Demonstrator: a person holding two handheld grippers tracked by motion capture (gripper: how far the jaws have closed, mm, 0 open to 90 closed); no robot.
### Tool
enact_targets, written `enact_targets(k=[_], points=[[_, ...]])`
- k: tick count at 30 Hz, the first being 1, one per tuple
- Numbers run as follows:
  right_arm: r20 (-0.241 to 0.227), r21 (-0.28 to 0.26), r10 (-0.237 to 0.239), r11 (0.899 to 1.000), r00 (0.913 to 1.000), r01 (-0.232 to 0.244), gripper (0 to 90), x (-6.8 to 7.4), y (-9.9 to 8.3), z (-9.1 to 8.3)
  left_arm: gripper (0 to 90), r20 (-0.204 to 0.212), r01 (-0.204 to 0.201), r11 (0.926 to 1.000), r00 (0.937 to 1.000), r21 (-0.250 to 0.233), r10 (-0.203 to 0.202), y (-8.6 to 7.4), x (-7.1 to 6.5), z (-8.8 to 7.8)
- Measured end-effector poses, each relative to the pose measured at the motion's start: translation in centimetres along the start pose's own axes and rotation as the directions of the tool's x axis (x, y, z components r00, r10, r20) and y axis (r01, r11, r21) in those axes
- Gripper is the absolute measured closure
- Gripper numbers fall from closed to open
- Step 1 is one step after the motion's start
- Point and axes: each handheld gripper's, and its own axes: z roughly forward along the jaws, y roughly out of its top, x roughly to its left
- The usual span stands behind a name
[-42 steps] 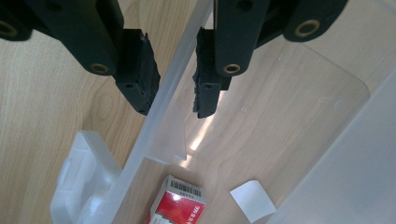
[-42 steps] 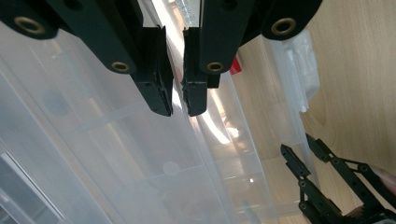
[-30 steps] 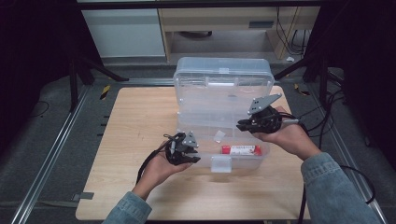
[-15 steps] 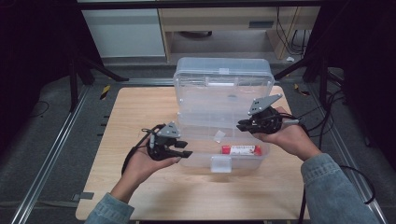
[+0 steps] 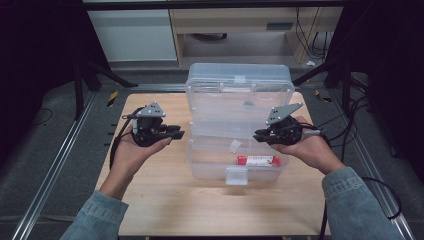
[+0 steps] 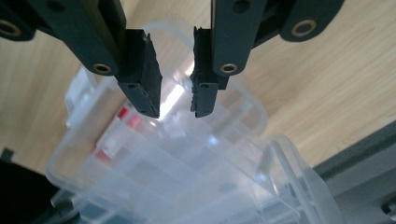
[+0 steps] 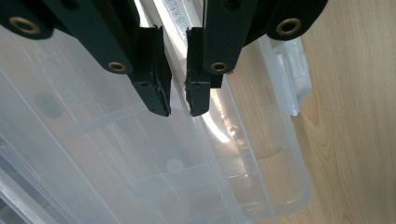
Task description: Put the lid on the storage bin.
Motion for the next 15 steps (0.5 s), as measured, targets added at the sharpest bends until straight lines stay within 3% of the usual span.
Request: enact_targets(k=[6, 15], points=[[0.003, -0.004, 0.002, 1.0, 1.0, -0.002, 79.4, 0.0, -0.1, 0.0, 77.1, -0.039, 0.009, 0.9997, 0.9992, -0.024, -0.009, 1.9, 0.5, 1.2], [0.006, -0.019, 0.01, 1.0, 0.9999, -0.01, 79.3, 0.2, -0.4, -0.1, 84.0, -0.033, 0.034, 0.9987, 0.9988, -0.039, -0.036, 2.6, 0.8, 2.3]])
